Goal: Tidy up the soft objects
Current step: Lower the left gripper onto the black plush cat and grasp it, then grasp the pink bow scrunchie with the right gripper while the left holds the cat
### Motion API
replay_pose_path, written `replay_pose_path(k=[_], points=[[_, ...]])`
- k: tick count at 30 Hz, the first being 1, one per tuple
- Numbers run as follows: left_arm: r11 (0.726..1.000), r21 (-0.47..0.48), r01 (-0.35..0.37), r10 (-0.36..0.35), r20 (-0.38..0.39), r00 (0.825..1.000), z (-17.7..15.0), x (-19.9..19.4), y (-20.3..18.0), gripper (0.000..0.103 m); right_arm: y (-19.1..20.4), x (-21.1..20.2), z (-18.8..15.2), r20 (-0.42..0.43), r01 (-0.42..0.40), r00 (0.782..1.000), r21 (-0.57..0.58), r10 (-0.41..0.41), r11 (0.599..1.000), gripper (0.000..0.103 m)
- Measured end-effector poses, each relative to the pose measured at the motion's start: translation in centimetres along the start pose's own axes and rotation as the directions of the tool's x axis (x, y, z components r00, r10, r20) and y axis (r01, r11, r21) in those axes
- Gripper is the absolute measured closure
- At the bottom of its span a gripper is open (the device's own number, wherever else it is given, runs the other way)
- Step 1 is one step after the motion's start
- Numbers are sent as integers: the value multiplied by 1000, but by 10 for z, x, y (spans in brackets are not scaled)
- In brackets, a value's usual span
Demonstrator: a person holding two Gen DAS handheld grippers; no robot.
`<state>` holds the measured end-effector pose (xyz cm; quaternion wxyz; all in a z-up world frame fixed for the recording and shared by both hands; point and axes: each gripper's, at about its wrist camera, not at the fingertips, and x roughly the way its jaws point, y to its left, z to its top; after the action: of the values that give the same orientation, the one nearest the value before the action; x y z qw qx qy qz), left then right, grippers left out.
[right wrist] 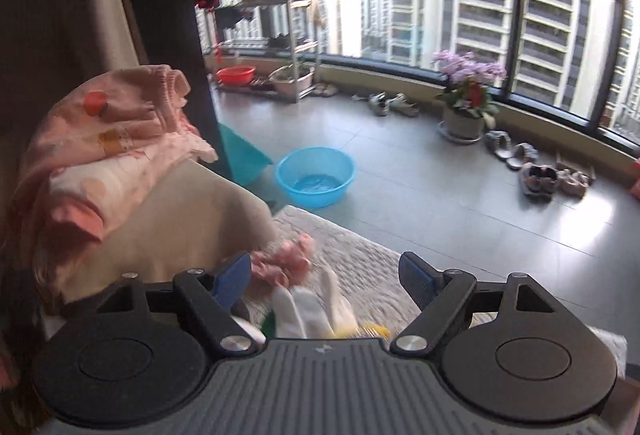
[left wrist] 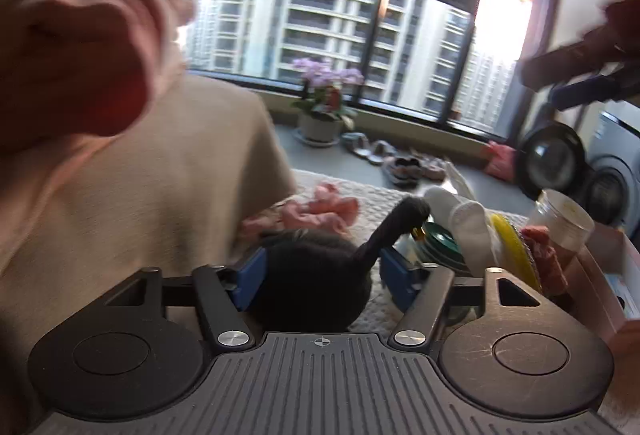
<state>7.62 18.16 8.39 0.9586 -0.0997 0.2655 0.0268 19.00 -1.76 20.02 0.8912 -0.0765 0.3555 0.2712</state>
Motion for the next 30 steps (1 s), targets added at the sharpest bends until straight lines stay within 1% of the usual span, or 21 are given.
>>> replay_pose_path(k=[2,4,5,6,7,9,10,11,14,16,17,18,19,20,22,24,26,28,29,30], points=[[1000,-16,-15,15,1,1000,-1,0,-1,36,4,18,15,-39,-38,999,0,38,999,21],[1000,-26,-9,9,-17,1000,2,16,-1,35,6,41,28,-87,-76,993,25,78,997,21],[999,-33,-29,28,-21,999,3,22,-2,35,7,54,33,-116,-94,988,42,99,995,21],[997,-42,-58,58,-21,998,3,28,-4,38,8,69,38,-145,-105,983,67,114,992,21],[996,-58,-71,70,-17,997,3,31,-4,38,9,83,40,-172,-110,977,97,126,989,23],[992,-90,-91,91,-8,996,2,29,-7,38,17,113,38,-248,-106,960,115,132,988,49],[991,-91,-100,100,-8,995,-1,28,-9,38,24,128,36,-294,-106,947,99,131,989,73],[991,-80,-105,105,-8,994,-3,26,-12,38,31,141,32,-334,-110,934,79,130,991,78],[993,-61,-106,105,-14,994,-10,19,-16,37,47,165,19,-406,-136,904,18,131,991,80],[993,-62,-105,104,-20,994,-12,17,-17,37,56,172,12,-439,-181,884,-2,162,983,80],[993,-60,-106,104,-23,994,-14,17,-18,38,60,175,10,-457,-208,870,-5,183,978,80],[993,-51,-111,110,-24,994,-14,18,-18,35,63,177,8,-474,-236,856,0,208,972,80],[991,-30,-127,126,-25,992,-15,19,-18,34,66,177,6,-482,-254,847,5,225,967,81],[990,-12,-142,142,-24,990,-16,19,-17,30,68,178,8,-486,-264,842,7,234,964,80],[990,-10,-139,139,-22,990,-17,22,-14,28,69,178,9,-499,-286,825,33,263,958,81],[991,-16,-134,134,-22,991,-17,21,-12,26,66,176,9,-504,-287,820,52,273,956,81],[988,-25,-151,150,-21,988,-14,25,-15,26,66,175,8,-510,-292,814,56,279,955,81],[985,-52,-165,164,-21,986,-10,29,-16,20,63,173,7,-513,-292,811,61,281,954,80],[987,-55,-151,150,-20,988,-9,31,-17,13,63,172,6,-515,-292,809,63,282,954,80],[989,-45,-143,142,-16,990,-10,32,-18,12,62,170,6,-517,-290,810,58,278,955,80]])
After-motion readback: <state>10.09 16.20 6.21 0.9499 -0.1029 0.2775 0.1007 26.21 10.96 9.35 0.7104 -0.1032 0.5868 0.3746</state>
